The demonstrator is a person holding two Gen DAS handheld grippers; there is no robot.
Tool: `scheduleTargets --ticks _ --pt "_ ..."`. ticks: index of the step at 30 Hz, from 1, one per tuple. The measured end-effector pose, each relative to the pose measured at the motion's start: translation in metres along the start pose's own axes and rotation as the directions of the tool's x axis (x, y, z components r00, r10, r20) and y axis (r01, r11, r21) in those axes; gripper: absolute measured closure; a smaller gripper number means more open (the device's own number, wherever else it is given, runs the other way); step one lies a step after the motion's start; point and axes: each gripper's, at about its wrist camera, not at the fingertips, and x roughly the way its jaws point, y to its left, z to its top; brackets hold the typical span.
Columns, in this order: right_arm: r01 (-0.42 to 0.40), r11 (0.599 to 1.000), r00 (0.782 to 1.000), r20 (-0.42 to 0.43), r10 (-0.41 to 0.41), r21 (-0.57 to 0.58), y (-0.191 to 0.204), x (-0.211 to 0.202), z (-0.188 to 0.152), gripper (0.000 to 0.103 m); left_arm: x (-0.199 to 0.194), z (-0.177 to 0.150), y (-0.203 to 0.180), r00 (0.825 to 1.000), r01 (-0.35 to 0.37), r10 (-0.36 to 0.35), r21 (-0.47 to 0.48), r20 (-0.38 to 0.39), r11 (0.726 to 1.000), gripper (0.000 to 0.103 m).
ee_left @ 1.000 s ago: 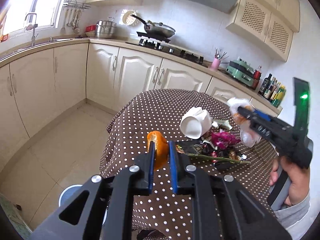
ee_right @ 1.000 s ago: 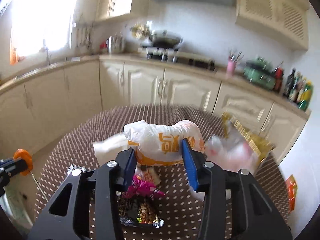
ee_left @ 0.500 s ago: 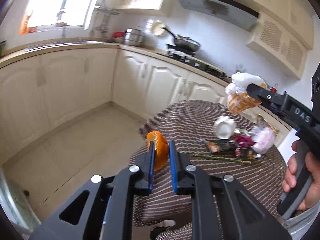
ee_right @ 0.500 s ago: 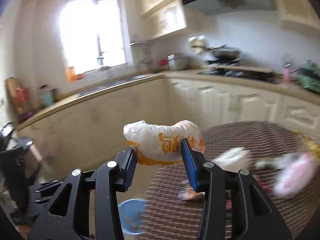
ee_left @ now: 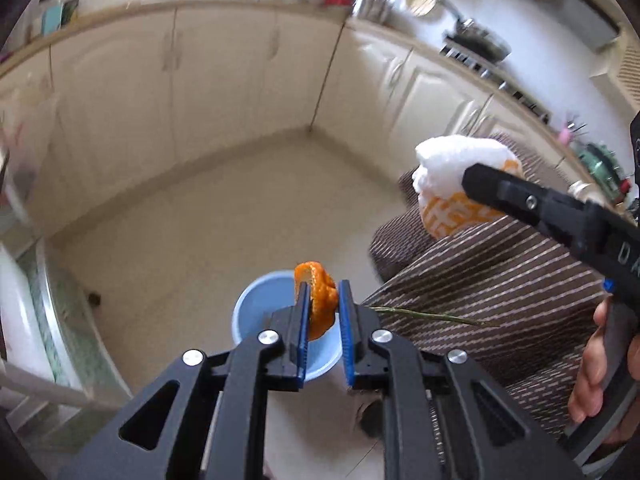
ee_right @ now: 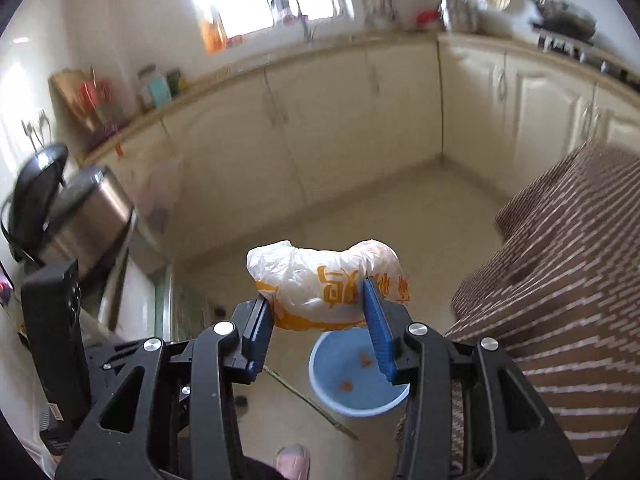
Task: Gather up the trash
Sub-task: 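Move both items over the blue bucket and open both grippers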
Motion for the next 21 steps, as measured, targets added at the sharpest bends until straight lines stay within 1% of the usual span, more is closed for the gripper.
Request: scheduleTargets --ticks 3,6,8,10,13,15,16,18,21 --pt "-0.001 1.0 0.998 -0.06 0.001 -0.002 -0.004 0.034 -0.015 0.062 0.027 -0.006 0.012 0.998 -0.017 0.016 -0.012 -0.056 1.0 0.09" --pt "0.01 1.0 0.995 -0.097 -0.008 0.022 -0.014 0.058 -0.022 0.062 0.057 -0.009 0.019 0.993 -0.028 0.027 -0.009 -0.112 1.0 0.09" --pt "0.021 0.999 0.995 -0.098 -0.018 0.037 -0.021 0.07 -0.022 0.062 0.077 -0.006 0.019 0.989 -0.041 0.041 0.003 -0.14 0.999 0.09" --pt "0.031 0.999 0.995 -0.099 -0.027 0.038 -0.026 0.077 -0.022 0.062 0.095 0.0 0.018 0.986 -0.038 0.04 0.012 -0.159 0.999 0.09" --pt "0.047 0.998 0.995 -0.092 -0.043 0.033 -0.028 0.084 -0.022 0.062 0.11 0.011 0.008 0.986 -0.026 0.029 0.021 -0.161 0.999 0.089" --pt "0.059 0.998 0.995 -0.085 -0.056 0.035 -0.032 0.088 -0.022 0.062 0.113 0.014 0.003 0.988 -0.012 0.016 0.026 -0.154 1.0 0.078" --pt "0.064 0.997 0.995 -0.085 -0.061 0.037 -0.034 0.089 -0.023 0.062 0.112 0.014 0.003 0.989 -0.011 0.015 0.028 -0.146 1.0 0.075" --pt "0.073 0.996 0.994 -0.083 -0.069 0.048 -0.038 0.091 -0.023 0.062 0.113 0.016 -0.002 0.991 -0.018 0.024 0.043 -0.133 0.999 0.057" --pt "0.078 0.995 0.993 -0.09 -0.072 0.058 -0.042 0.094 -0.024 0.062 0.112 0.014 -0.002 0.99 -0.029 0.036 0.053 -0.134 0.998 0.055"
